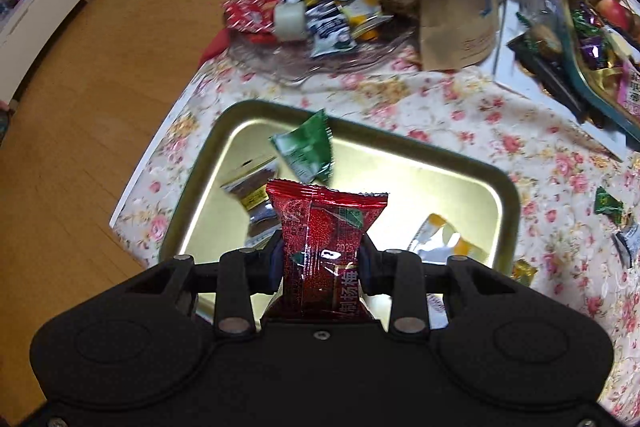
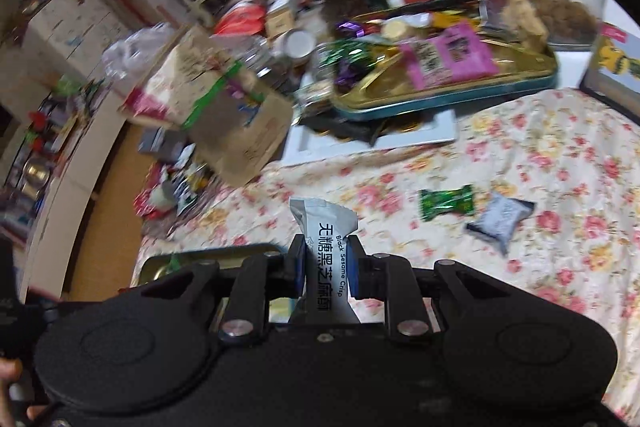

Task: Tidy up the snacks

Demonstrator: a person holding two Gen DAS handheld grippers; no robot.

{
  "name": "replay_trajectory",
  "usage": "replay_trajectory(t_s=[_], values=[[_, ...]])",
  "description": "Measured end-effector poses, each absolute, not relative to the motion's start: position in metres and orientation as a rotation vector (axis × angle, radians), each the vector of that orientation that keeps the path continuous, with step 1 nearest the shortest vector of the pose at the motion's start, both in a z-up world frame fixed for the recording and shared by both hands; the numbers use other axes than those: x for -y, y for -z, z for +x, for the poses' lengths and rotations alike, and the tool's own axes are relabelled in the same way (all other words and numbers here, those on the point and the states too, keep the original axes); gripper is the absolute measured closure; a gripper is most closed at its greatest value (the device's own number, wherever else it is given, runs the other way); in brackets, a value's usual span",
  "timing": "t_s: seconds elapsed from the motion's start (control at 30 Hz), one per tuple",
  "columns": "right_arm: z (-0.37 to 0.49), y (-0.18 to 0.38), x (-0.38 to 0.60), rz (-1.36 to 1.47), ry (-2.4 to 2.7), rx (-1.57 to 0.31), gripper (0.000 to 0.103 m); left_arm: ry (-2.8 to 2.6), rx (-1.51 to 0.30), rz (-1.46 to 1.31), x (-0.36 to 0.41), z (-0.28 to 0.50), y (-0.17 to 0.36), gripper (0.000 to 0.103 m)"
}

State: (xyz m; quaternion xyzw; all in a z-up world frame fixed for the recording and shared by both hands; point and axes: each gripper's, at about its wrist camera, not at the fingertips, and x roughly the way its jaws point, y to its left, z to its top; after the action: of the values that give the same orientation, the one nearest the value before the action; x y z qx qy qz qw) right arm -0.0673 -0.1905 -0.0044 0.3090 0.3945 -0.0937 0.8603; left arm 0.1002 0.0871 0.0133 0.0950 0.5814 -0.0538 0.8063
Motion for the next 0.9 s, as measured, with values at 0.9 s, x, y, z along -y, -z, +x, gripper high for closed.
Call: replay_trajectory(t_s=[0.9], values=[[-0.044, 0.003, 0.081, 0.450, -0.177, -0.812, 0.062, 0.121, -1.219, 0.126, -0.106, 0.104, -0.026, 0.055]])
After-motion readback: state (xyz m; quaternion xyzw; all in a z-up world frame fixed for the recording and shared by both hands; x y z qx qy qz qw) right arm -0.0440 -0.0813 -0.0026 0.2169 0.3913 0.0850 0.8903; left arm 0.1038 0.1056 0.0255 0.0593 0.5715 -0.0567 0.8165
